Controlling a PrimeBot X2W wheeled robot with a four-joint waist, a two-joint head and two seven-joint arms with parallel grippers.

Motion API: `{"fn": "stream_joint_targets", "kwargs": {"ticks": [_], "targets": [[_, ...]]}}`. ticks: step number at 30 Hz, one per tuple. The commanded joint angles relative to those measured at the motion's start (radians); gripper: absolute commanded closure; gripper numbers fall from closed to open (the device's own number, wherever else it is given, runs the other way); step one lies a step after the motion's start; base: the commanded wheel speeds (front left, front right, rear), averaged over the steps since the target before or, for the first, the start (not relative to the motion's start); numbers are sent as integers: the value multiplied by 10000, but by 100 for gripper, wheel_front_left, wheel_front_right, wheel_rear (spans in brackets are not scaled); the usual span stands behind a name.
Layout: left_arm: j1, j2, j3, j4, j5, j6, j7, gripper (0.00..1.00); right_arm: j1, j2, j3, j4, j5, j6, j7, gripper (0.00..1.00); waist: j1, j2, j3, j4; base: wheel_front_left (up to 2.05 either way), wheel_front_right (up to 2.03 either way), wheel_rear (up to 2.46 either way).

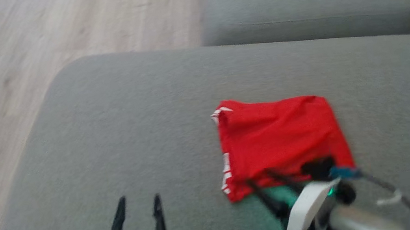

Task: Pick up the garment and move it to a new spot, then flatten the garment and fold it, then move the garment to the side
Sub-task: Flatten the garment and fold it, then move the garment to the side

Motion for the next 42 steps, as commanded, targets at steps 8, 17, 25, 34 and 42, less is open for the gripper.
{"fn": "stream_joint_targets", "kwargs": {"ticks": [8, 17, 25, 34, 42], "targets": [[410, -57, 1208, -156, -288, 566, -51, 0, 2674, -373, -6156, -3213, -4986, 65, -179, 0, 1, 0, -805, -1657, 0, 0, 0], [1173, -72, 1821, -68, -284, 636, -51, 0, 5468, 392, -8661, -5725, -7989, 65, -180, 0, 1, 0, -1426, -2208, 0, 0, 0], [1421, -79, 1949, 45, -79, 481, -51, 0, 5917, 718, -9004, -5974, -8265, 65, -181, 0, 1, 0, -1550, -2279, 0, 0, 0], [1518, -83, 1970, 107, -81, 434, -51, 0, 5963, 902, -9378, -5844, -8340, 65, -181, 0, 1, 0, -1499, -2220, 0, 0, 0], [1523, -84, 1978, 169, -61, 377, -51, 0, 5986, 947, -9476, -5813, -8456, 65, -181, 0, 1, 0, -1413, -2176, 0, 0, 0]]}}
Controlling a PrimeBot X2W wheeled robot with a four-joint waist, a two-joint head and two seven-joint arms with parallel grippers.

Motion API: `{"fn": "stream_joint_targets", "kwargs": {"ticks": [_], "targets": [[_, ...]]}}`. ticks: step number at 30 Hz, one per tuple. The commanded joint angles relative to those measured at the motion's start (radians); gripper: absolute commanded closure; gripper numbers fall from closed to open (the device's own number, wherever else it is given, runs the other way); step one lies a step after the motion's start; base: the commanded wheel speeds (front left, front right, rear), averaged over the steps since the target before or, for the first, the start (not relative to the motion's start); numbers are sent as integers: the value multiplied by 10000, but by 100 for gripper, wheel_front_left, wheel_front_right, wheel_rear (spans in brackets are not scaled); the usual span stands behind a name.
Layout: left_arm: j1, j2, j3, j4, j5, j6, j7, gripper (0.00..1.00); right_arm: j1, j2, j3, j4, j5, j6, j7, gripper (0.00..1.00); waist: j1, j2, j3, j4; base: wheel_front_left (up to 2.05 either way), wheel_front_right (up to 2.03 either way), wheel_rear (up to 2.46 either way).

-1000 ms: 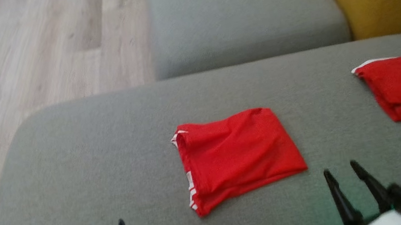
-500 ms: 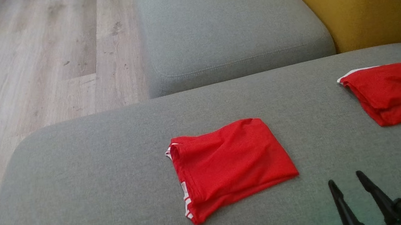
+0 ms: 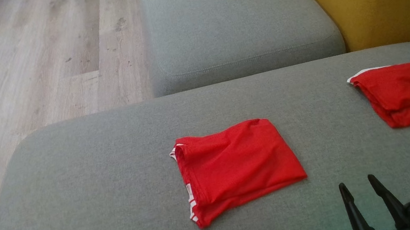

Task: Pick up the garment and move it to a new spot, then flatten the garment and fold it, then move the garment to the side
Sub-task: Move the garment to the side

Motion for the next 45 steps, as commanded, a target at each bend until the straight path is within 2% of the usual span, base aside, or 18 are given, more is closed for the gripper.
{"fn": "stream_joint_targets", "kwargs": {"ticks": [1, 7, 12, 17, 22, 26, 36, 41, 42, 43, 44, 45], "targets": [[-337, -78, 359, -245, 49, -26, -51, 0, -363, -82, 160, -280, -105, 65, -137, 0, 0, 0, 42, 55, 0, 0, 0], [-516, -79, 263, -170, 125, -225, -51, 0, -489, 45, -47, 318, 407, 65, -137, 0, 0, 0, 304, 314, 0, 0, 0], [-723, -79, 193, -244, 325, -322, -51, 0, -1525, 108, 60, 1260, 1205, 65, -137, 0, 0, 0, 765, 649, 0, 0, 0], [-909, -79, 1, -226, 451, -435, -51, 0, -3113, -215, 353, 3158, 2009, 65, -66, 0, 0, 0, 1194, 1125, 0, 0, 0], [-1119, -79, -165, -166, 519, -503, -51, 0, -4703, -668, 826, 5238, 2963, 65, 656, 0, 0, 0, 1506, 1664, 0, 0, 0], [-1298, -79, -332, -168, 501, -515, -51, 0, -5581, -1026, 1162, 6435, 3449, 65, 885, 0, 0, 0, 1701, 2123, 0, 0, 0], [-1783, -79, -715, -302, 434, -383, -51, 0, -7079, -1639, 1807, 8135, 4238, 65, 626, 0, 0, 0, 2414, 2807, 0, 0, 0], [-2008, -79, -800, -233, 358, -282, -51, 0, -7461, -1607, 2254, 8732, 4417, 65, 636, 0, 0, 0, 2679, 2930, 0, 0, 0], [-2046, -79, -809, -220, 351, -267, -51, 0, -7490, -1571, 2395, 8793, 4479, 65, 736, 37, 0, 0, 2714, 2940, 0, 0, 0], [-2078, -79, -815, -215, 342, -251, -51, 0, -7507, -1547, 2556, 8810, 4543, 65, 834, 80, 0, 0, 2749, 2941, 0, 0, 0], [-2104, -79, -815, -218, 330, -232, -51, 0, -7517, -1537, 2728, 8776, 4613, 65, 900, 100, 0, 0, 2783, 2931, 0, 0, 0], [-2123, -79, -807, -227, 318, -205, -51, 0, -7537, -1559, 2884, 8719, 4677, 65, 905, 100, 0, 0, 2820, 2903, 0, 0, 0]]}}
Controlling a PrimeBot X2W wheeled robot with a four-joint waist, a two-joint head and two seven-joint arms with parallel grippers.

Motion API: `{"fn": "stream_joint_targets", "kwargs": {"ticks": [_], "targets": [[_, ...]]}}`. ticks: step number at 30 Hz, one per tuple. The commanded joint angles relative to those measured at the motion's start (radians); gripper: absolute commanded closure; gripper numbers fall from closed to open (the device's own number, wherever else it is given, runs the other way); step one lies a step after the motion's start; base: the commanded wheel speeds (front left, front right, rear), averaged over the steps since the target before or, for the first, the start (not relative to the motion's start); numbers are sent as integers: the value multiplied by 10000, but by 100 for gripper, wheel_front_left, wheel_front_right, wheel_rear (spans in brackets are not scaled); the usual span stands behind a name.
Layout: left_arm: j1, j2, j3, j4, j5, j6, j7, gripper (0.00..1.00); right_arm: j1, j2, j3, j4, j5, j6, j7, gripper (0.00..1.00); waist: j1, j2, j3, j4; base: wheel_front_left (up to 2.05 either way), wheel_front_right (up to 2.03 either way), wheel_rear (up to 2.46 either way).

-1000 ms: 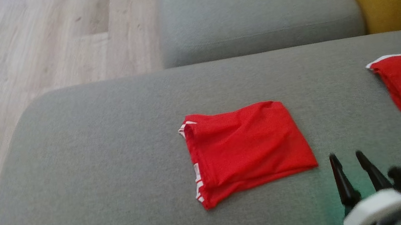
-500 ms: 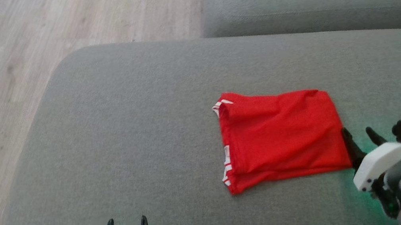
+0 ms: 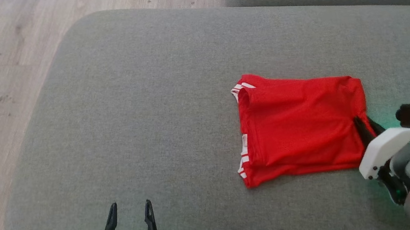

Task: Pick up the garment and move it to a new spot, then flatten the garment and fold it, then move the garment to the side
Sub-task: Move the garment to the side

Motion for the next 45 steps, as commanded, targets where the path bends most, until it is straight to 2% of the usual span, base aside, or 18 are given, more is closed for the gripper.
{"fn": "stream_joint_targets", "kwargs": {"ticks": [1, 7, 8, 14, 24, 30, 31, 35, 37, 38, 39, 40, 43, 45], "targets": [[-436, -64, 229, -321, -117, 125, -53, 0, -338, -110, 424, -253, 127, 65, -125, 100, -2, 0, 81, -81, 0, 0, 0], [-587, -64, 201, -627, -490, 185, -53, 0, -787, -730, 833, -253, -45, 65, -646, 100, -2, 0, 389, -462, 0, 0, 0], [-724, -64, 159, -850, -547, 201, -53, 0, -1079, -1110, 1009, -249, -253, 65, -759, 100, -2, 0, 643, -678, 0, 0, 0], [-1323, -64, 106, -1349, -499, 208, -53, 0, -2173, -2467, 1079, -242, -768, 65, -932, 100, -2, 0, 1700, -1427, 0, 0, 0], [-2559, -64, 221, -1774, -237, -92, -53, 0, -3522, -4688, 109, -332, -1471, 65, -1023, 100, -2, 0, 3164, -2381, 0, 0, 0], [-3019, -64, 165, -1979, -52, -262, -53, 0, -3713, -5485, -825, -471, -1887, 65, -1024, 100, -2, 0, 3572, -2696, 0, 0, 0], [-3074, -64, 159, -1998, -22, -288, -53, 0, -3593, -5396, -664, -688, -1917, 65, -779, 100, -2, 0, 3606, -2717, 0, 0, 0], [-3216, -36, 182, -2105, 187, -360, -53, 0, -3760, -5549, -1186, -969, -2385, 65, -662, 100, -2, 0, 3705, -2796, 0, 0, 0], [-3245, -37, 202, -2115, 234, -362, -53, 0, -3736, -5389, -1468, -959, -2691, 65, -490, 100, -2, 0, 3666, -2800, 0, 0, 0], [-3251, -37, 214, -2105, 254, -355, -53, 0, -3700, -5326, -1616, -898, -2875, 65, -362, 91, -2, 0, 3612, -2789, 0, 0, 0], [-3252, -38, 228, -2099, 273, -337, -53, 0, -3682, -5286, -1803, -813, -3071, 65, -229, 56, -2, 0, 3558, -2776, 0, 0, 0], [-3244, -39, 243, -2074, 280, -314, -53, 0, -3685, -5275, -2035, -731, -3318, 65, -191, 0, -2, 0, 3478, -2757, 0, 0, 0], [-3181, -43, 293, -1992, 298, -171, -53, 0, -3618, -5145, -2695, -717, -4355, 65, -387, 0, -2, 0, 3106, -2674, 0, 0, 0], [-3076, -46, 332, -1868, 254, -55, -53, 0, -3443, -4776, -3166, -851, -5012, 65, -547, 0, -2, 0, 2728, -2633, 0, 0, 0]]}}
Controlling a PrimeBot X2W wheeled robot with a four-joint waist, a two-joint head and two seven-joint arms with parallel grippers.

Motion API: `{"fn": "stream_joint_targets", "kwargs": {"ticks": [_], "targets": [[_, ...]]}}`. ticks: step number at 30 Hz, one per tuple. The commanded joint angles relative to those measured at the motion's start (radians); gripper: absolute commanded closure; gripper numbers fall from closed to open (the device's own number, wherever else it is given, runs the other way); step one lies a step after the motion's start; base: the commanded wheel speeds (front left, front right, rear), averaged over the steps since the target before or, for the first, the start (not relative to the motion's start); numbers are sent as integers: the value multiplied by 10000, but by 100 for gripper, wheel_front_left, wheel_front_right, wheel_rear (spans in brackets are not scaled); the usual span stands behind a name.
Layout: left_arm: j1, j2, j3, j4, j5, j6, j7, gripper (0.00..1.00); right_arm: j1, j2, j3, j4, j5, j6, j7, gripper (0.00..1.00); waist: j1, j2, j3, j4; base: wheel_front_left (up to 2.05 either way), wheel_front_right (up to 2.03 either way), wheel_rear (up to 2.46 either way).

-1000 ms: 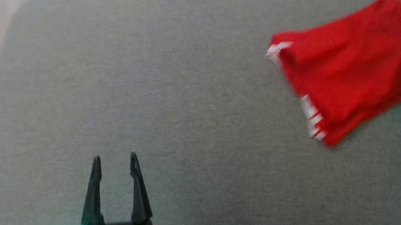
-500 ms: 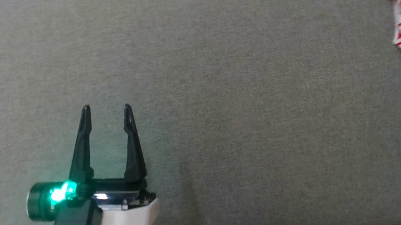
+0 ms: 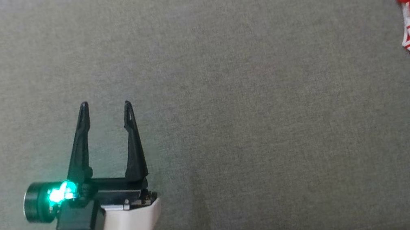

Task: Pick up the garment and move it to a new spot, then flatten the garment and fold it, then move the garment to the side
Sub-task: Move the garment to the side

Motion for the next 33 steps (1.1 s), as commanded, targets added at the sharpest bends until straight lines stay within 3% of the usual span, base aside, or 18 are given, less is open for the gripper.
{"fn": "stream_joint_targets", "kwargs": {"ticks": [1, 3, 4, 8, 12, 17, 21, 24, 33], "targets": [[88, 8, 326, -134, 21, 160, -49, 0, 435, 314, -397, -426, -647, 46, -242, 0, 0, 0, -689, 107, 0, 0, 0], [223, 5, 314, 88, -41, 242, -49, 0, 841, 946, -822, -653, -1138, 46, -346, 0, 0, 0, -1272, 177, 0, 0, 0], [223, 5, 314, 88, -41, 242, -49, 0, 841, 946, -822, -653, -1138, 46, -346, 0, 0, 0, -1272, 177, 0, 0, 0], [672, 0, 295, 725, -132, 463, -49, 0, 2113, 2655, -1189, -1320, -1669, 46, -552, 0, 0, 0, -2645, 202, 0, 0, 0], [1213, -2, 265, 1468, -252, 594, -49, 0, 3836, 4373, -689, -2179, -1351, 46, -659, 0, 0, 0, -3984, 210, 0, 0, 0], [1575, -4, 374, 1997, -654, 597, -49, 0, 5918, 5681, 8, -4395, -598, 46, -672, 0, 0, 0, -4725, 162, 0, 0, 0], [1635, -5, 458, 2234, -849, 504, -49, 0, 7448, 6318, 56, -6427, -323, 46, -674, 0, 0, 0, -5095, 92, 0, 0, 0], [1761, -6, 562, 2374, -885, 511, -49, 0, 8324, 6512, 270, -7287, -474, 46, -674, 0, 0, 0, -5323, -17, 0, 0, 0], [2285, -8, 844, 2416, -908, 667, -49, 0, 9345, 6623, 742, -8033, -524, 46, -675, 0, 0, 0, -5595, -376, 0, 0, 0]]}}
